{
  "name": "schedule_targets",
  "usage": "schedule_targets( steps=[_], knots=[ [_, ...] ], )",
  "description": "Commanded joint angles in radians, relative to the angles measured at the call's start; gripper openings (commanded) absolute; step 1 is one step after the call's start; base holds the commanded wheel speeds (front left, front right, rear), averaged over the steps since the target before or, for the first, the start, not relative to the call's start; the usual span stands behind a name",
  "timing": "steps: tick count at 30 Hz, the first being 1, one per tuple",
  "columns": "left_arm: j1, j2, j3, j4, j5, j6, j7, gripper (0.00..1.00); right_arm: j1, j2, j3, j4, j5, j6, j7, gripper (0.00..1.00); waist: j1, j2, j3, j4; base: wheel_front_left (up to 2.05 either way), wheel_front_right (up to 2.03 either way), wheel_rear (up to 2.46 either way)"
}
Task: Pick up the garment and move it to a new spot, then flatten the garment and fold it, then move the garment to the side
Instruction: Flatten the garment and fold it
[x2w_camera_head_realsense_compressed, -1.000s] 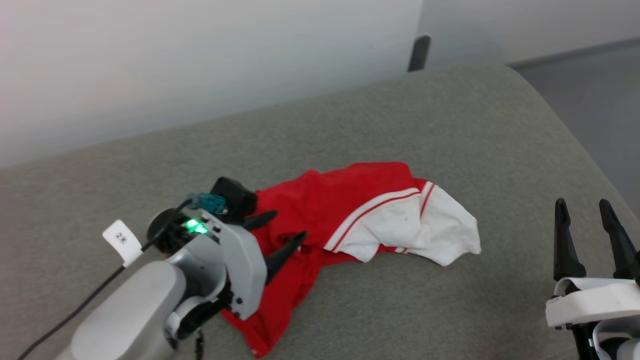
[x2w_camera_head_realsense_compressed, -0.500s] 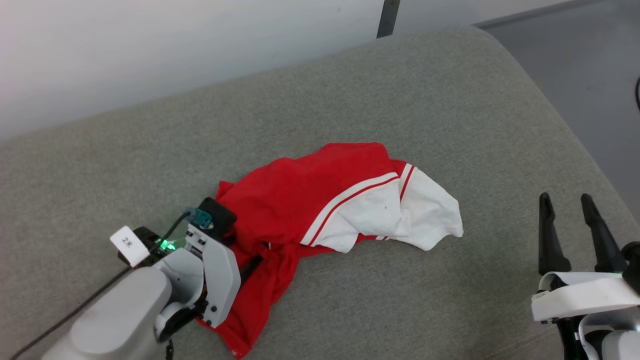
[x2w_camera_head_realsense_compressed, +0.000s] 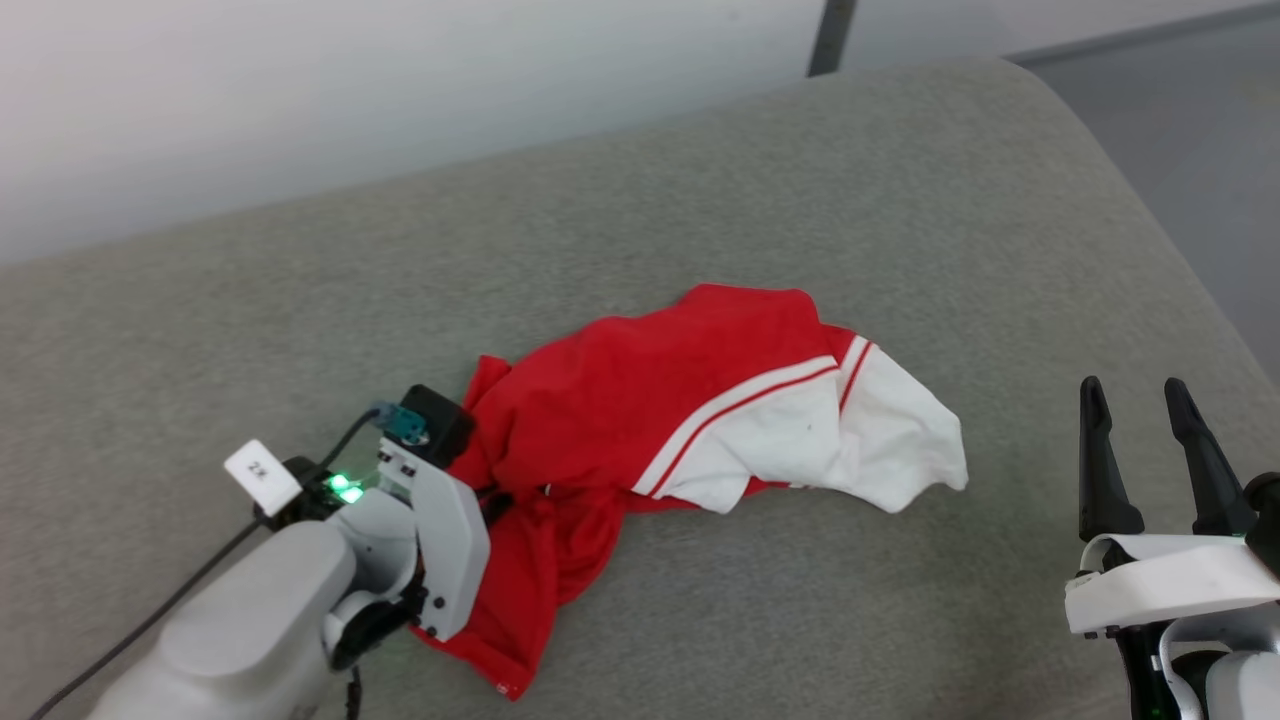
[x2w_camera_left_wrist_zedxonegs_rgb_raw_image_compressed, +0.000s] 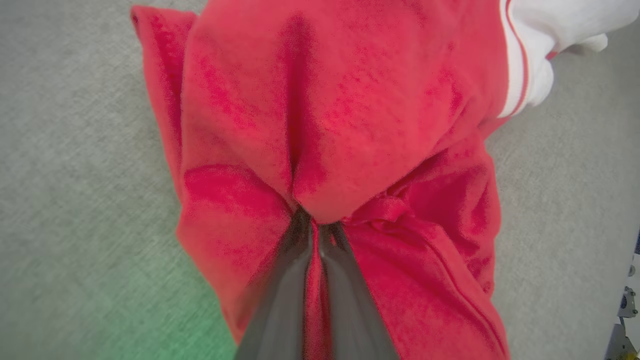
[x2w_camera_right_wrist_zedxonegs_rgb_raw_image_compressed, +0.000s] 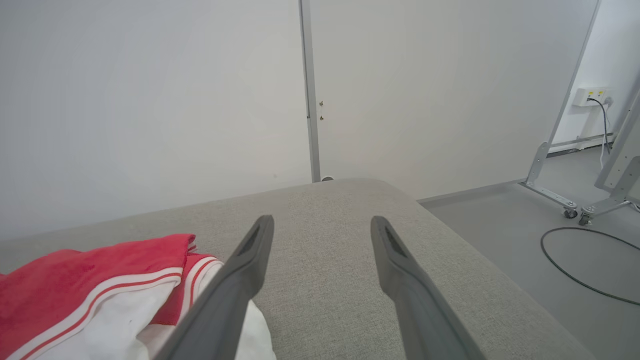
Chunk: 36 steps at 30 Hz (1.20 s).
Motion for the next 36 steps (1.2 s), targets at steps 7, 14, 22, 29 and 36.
schedule_targets(
  steps=[7, 14, 22, 29, 36],
  knots=[
    [-0.027, 0.053, -0.019, -0.026, -0.032, 0.004, -0.036, 0.00, 0.033, 0.002, 0.003, -0.029, -0.028, -0.001, 0.034, 1.00, 0.0000, -0.0001, -0.059, 0.099, 0.00, 0.00, 0.00],
    [-0.030, 0.112, -0.011, -0.054, -0.043, 0.010, -0.036, 0.00, 0.050, 0.002, 0.018, -0.056, -0.042, -0.001, 0.064, 1.00, 0.0000, -0.0001, -0.092, 0.160, 0.00, 0.00, 0.00],
    [0.028, 0.153, 0.003, -0.055, -0.075, 0.042, -0.030, 0.00, 0.063, 0.002, 0.044, -0.070, -0.037, -0.001, 0.085, 1.00, 0.0000, -0.0001, -0.107, 0.193, 0.00, 0.00, 0.00],
    [0.051, 0.131, 0.001, -0.019, -0.102, 0.047, -0.029, 1.00, 0.058, 0.002, 0.054, -0.077, -0.040, -0.001, 0.078, 1.00, 0.0000, -0.0001, -0.112, 0.199, 0.00, 0.00, 0.00],
    [0.022, 0.147, -0.006, -0.066, -0.097, 0.048, 0.009, 1.00, 0.066, 0.002, 0.046, -0.091, -0.043, -0.001, 0.069, 1.00, 0.0000, -0.0001, -0.131, 0.182, 0.00, 0.00, 0.00]
  ],
)
